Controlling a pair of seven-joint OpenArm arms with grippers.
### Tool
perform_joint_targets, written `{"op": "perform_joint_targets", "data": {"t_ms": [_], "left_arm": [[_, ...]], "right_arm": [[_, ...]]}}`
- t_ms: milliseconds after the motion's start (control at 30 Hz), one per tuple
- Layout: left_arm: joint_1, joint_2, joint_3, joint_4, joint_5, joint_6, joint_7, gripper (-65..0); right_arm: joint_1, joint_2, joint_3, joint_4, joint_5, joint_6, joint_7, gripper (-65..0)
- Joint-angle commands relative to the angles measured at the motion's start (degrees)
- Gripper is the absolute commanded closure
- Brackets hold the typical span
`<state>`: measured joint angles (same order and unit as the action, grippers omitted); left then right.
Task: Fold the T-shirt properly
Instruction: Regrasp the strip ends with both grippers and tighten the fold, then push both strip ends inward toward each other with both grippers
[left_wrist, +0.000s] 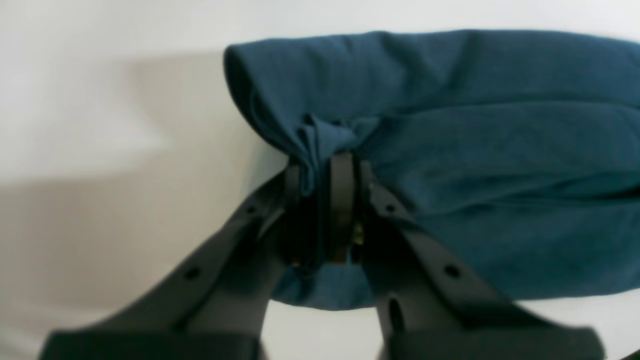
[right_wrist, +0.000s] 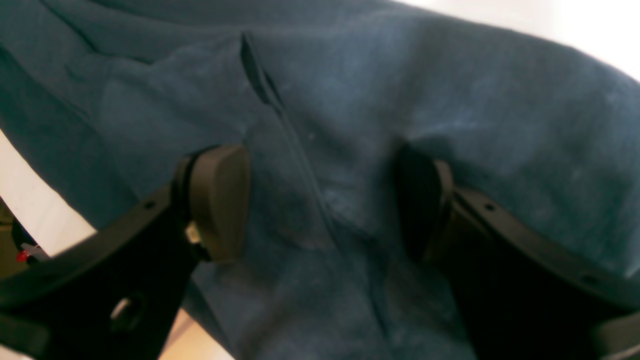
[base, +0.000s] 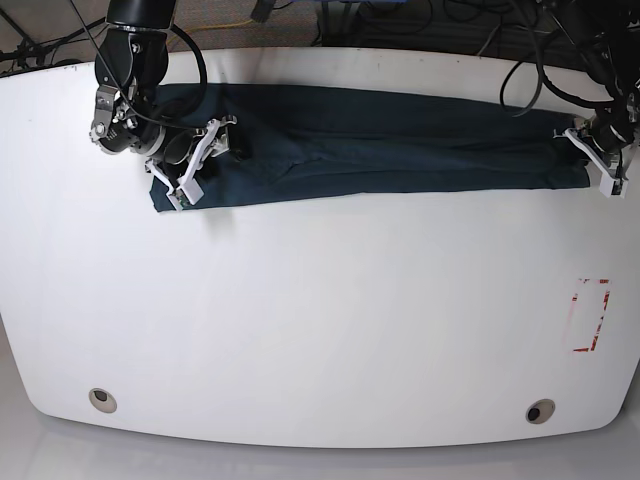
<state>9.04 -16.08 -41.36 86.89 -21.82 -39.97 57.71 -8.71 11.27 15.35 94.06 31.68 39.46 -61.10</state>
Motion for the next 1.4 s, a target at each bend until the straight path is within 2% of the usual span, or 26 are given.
{"op": "perform_joint_targets", "data": {"t_ms": [0,100,267,433,500,733,1100,1133,1333,1367], "left_arm": [[0.0,0.7,-0.1,8.2,-1.0,0.0,-1.2,0.0],[1.9,2.2,1.6,16.9,-1.0,0.0,-1.2,0.0],[3.6,4.7,11.3,25.3,-1.0,0.0,-1.1,0.0],[2.3,5.0,21.9,25.9,-0.8,0.0,0.4,0.0],[0.9,6.9,25.1,25.9,-0.5,0.0,0.5,0.0],[-1.9,12.9,31.8,25.0,3.5,0.0,1.3,0.0],[-3.6,17.0,40.5,24.6,10.8,0.0,1.6,0.0],[-3.6,17.0,41.1,24.6,11.4,0.0,1.6,-0.7],[-3.6,17.2,44.5,24.6,14.1,0.0,1.6,-23.2],[-3.6,17.2,44.9,24.6,14.1,0.0,1.6,-25.0]], "right_arm": [[0.3,0.5,0.2,0.7,-0.4,0.1,-0.5,-43.6],[0.4,0.5,0.2,0.7,-0.4,0.1,-0.5,-43.6],[0.6,0.5,0.2,0.7,-0.4,0.1,-0.5,-43.6],[0.7,0.5,0.2,0.6,-0.5,0.1,-0.5,-43.6],[0.7,0.6,0.2,0.6,-0.4,0.1,-0.5,-43.6],[1.0,0.7,0.2,0.6,-0.8,0.1,-0.5,-43.6],[1.1,0.6,0.2,0.7,-0.4,0.1,-0.5,-43.6],[1.1,0.6,0.2,0.7,-0.4,0.1,-0.5,-43.6],[1.4,0.6,0.2,0.7,-0.4,0.1,-0.5,-43.6],[1.4,0.6,0.2,0.7,-0.4,0.1,-0.5,-43.6]]}}
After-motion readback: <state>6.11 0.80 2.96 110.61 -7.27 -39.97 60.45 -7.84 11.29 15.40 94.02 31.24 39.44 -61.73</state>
